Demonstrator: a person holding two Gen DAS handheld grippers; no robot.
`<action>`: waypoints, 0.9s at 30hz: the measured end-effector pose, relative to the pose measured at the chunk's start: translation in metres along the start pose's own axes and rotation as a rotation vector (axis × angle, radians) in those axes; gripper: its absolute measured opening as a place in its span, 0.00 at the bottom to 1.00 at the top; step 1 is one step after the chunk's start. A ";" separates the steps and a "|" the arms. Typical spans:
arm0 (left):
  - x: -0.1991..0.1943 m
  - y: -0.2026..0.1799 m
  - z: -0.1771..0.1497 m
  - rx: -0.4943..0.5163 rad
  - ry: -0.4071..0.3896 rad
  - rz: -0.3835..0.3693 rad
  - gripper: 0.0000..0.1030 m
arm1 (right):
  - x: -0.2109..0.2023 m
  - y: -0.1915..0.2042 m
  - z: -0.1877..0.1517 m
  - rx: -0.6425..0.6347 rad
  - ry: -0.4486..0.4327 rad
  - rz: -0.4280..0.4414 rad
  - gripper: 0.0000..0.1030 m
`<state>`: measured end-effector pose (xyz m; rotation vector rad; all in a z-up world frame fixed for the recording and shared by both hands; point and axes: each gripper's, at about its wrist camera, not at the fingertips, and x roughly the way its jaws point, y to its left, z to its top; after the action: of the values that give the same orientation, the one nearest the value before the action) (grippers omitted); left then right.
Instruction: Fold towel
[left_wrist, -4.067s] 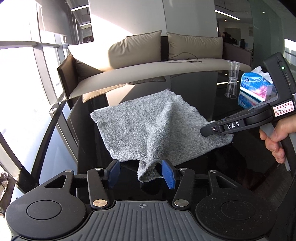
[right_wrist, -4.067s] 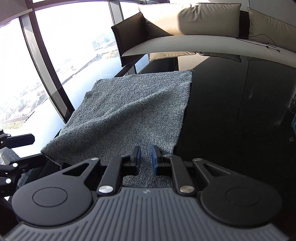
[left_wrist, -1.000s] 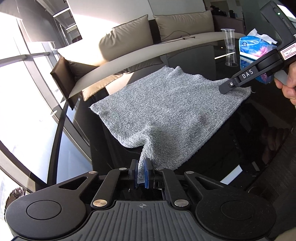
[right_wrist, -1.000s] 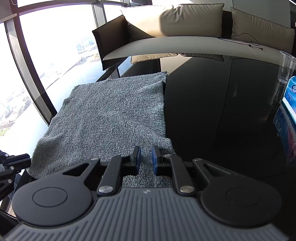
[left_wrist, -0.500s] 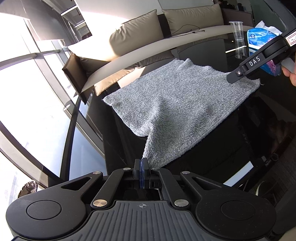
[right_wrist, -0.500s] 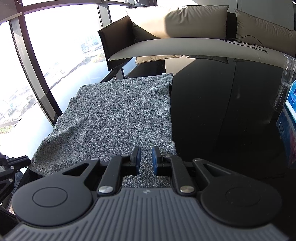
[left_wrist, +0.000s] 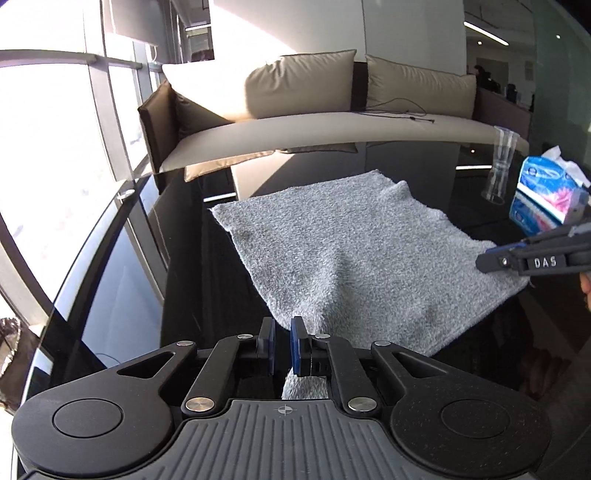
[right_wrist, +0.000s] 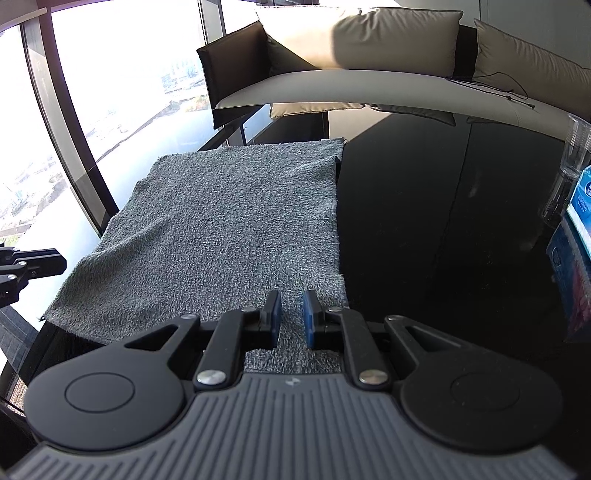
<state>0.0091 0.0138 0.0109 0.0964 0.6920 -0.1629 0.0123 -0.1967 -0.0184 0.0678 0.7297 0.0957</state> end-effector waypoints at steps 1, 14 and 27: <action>0.005 0.004 0.004 -0.017 0.001 -0.004 0.12 | 0.000 0.000 0.000 0.000 -0.001 0.000 0.13; 0.063 0.048 0.052 -0.186 -0.020 -0.041 0.42 | 0.003 0.003 0.002 -0.020 -0.004 -0.013 0.13; 0.119 0.052 0.070 -0.165 0.051 -0.040 0.21 | 0.003 0.005 0.003 -0.061 0.006 -0.012 0.13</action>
<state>0.1524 0.0406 -0.0094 -0.0717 0.7555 -0.1417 0.0162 -0.1914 -0.0182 0.0051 0.7324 0.1066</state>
